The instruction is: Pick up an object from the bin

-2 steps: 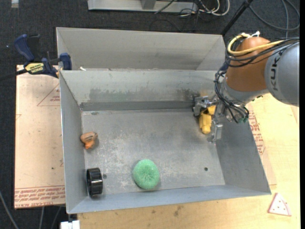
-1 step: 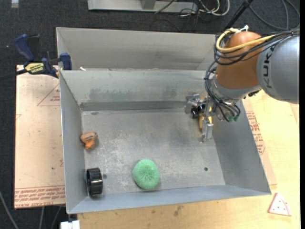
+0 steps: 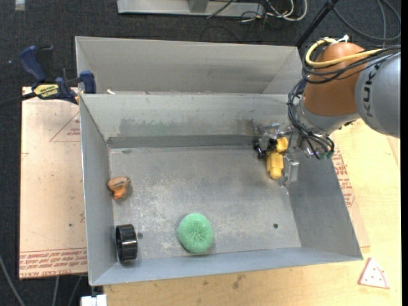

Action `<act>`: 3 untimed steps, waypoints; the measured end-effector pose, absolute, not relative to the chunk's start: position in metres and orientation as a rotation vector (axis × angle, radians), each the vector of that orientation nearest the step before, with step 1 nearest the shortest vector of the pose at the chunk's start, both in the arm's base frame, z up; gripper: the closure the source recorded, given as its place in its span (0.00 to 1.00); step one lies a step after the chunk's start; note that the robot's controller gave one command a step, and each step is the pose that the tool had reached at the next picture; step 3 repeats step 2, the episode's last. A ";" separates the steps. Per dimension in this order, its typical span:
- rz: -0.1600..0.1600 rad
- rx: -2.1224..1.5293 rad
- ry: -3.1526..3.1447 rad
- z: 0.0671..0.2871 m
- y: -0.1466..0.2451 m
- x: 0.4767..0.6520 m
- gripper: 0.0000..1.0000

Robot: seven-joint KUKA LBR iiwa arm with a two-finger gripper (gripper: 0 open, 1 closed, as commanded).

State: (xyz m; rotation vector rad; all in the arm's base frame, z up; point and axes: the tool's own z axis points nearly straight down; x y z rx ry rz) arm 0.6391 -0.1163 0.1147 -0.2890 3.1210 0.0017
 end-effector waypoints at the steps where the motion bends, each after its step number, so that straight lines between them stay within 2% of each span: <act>1: 0.007 -0.563 3.075 0.074 -0.135 0.656 0.00; 2: 0.013 -0.727 3.044 0.074 -0.136 0.658 1.00; 3: 0.013 -0.727 3.044 0.074 -0.136 0.658 1.00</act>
Offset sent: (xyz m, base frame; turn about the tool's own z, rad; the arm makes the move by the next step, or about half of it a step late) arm 0.0155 -0.0271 -0.0447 -0.2847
